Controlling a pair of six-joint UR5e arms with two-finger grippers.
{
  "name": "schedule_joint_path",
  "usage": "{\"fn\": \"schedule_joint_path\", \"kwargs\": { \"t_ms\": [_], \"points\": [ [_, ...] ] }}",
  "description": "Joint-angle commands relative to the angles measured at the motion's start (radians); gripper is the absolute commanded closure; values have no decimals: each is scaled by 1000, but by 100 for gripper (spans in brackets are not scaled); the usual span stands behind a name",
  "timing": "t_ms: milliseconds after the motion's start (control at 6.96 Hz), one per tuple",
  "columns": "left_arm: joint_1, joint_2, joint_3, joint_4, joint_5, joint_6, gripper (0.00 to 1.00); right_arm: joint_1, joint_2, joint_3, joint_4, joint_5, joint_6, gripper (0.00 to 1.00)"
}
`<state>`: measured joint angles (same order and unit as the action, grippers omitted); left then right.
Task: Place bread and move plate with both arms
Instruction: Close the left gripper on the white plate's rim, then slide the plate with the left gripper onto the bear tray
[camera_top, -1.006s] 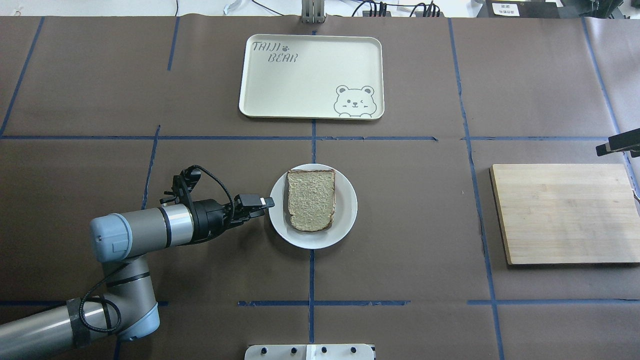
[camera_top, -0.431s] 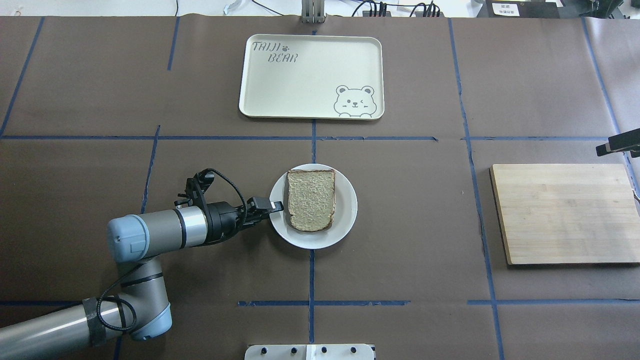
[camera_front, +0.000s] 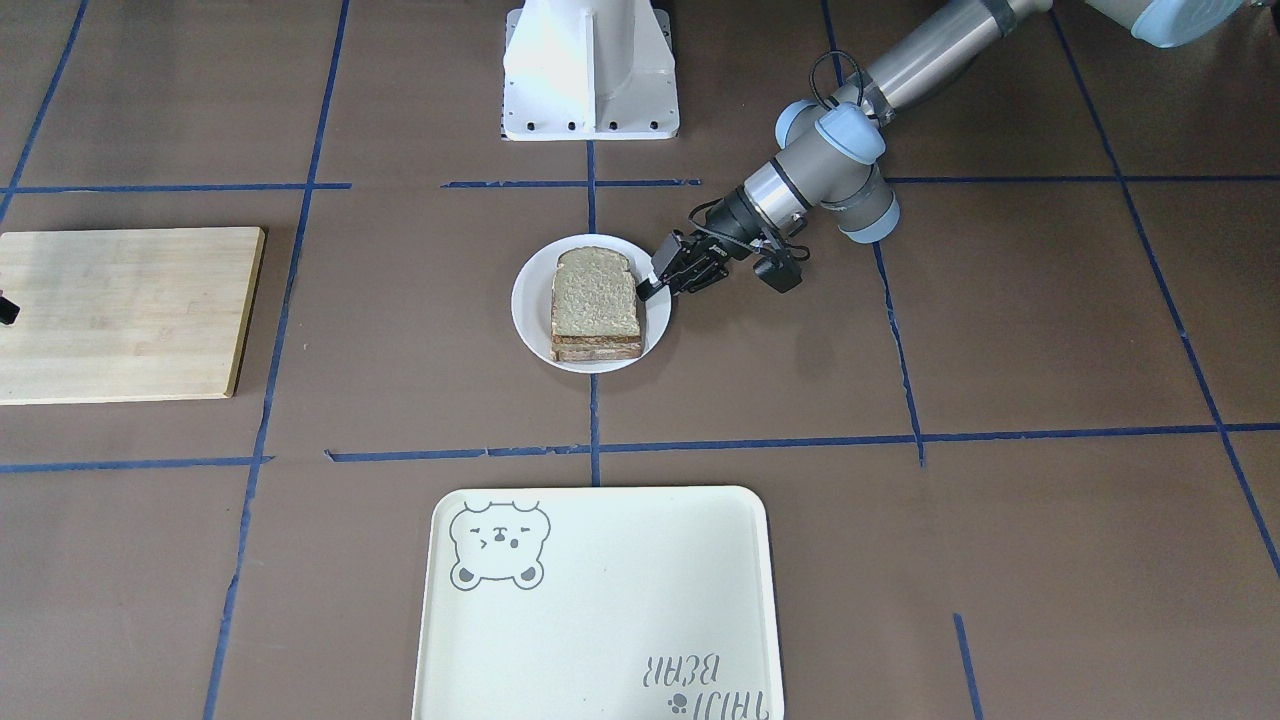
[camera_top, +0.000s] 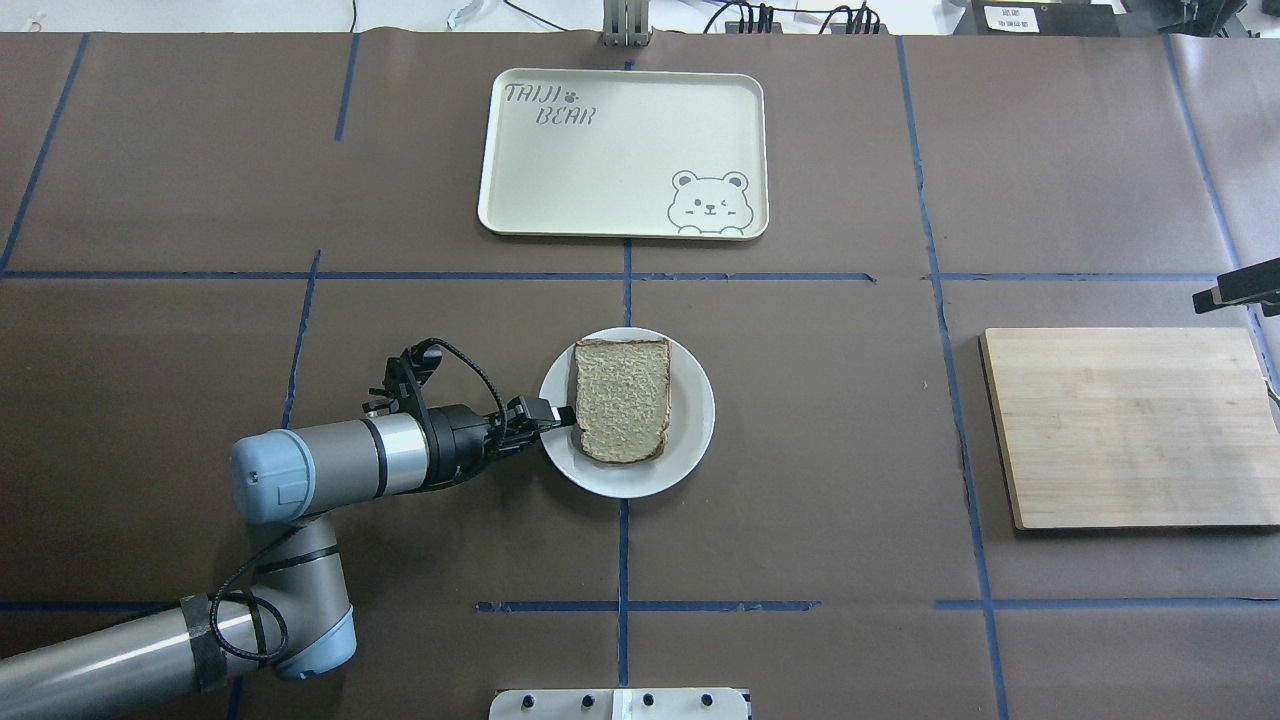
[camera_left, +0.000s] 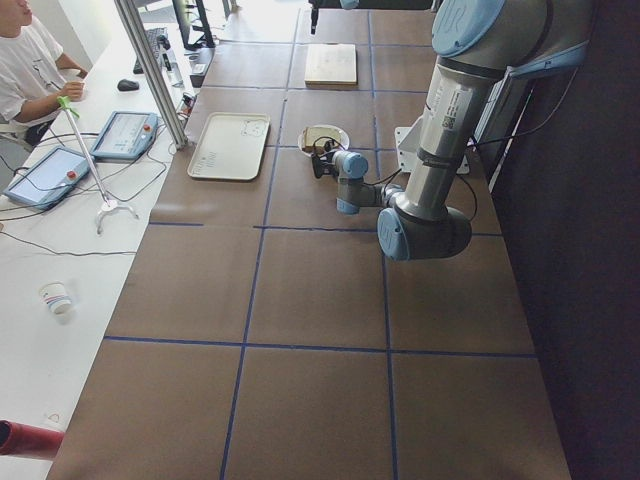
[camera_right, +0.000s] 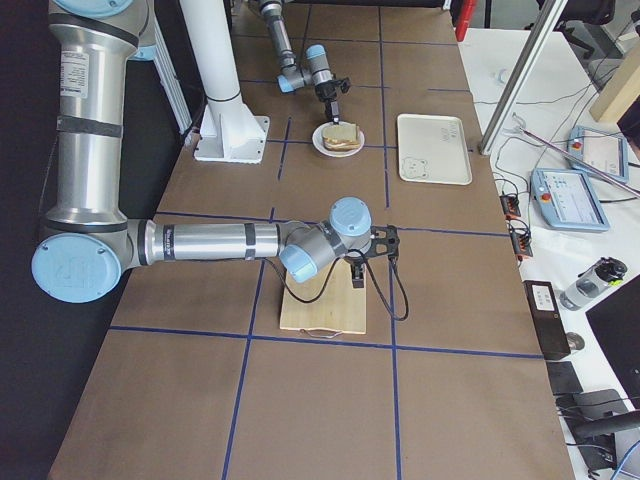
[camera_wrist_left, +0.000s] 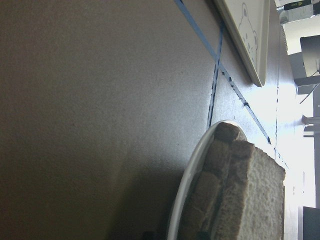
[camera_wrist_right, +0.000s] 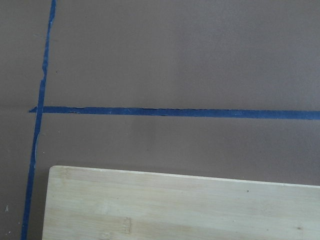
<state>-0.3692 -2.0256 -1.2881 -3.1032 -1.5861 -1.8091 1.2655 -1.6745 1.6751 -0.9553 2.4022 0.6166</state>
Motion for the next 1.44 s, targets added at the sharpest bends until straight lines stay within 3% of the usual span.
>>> {"fn": "schedule_joint_path", "kwargs": {
  "t_ms": [0, 144, 431, 862, 1006, 1294],
  "points": [
    [1, -4, 0, -3, 0, -1, 86, 2, -1, 3, 0, 0, 0, 0],
    [1, -2, -2, -20, 0, -1, 94, 2, -1, 5, 1, 0, 0, 0],
    [-2, -16, -20, -23, 26, -6, 100, 6, -2, 8, 1, 0, 0, 0],
    [-109, -48, -30, -34, 69, -15, 100, 14, -11, 12, 1, 0, 0, 0],
    [-144, -73, -2, -14, 72, -18, 100, 14, -17, 12, 3, -2, 0, 0],
    [-232, -227, 199, 43, 71, -153, 100, 17, -22, 15, 4, -2, 0, 0]
  ]
}}
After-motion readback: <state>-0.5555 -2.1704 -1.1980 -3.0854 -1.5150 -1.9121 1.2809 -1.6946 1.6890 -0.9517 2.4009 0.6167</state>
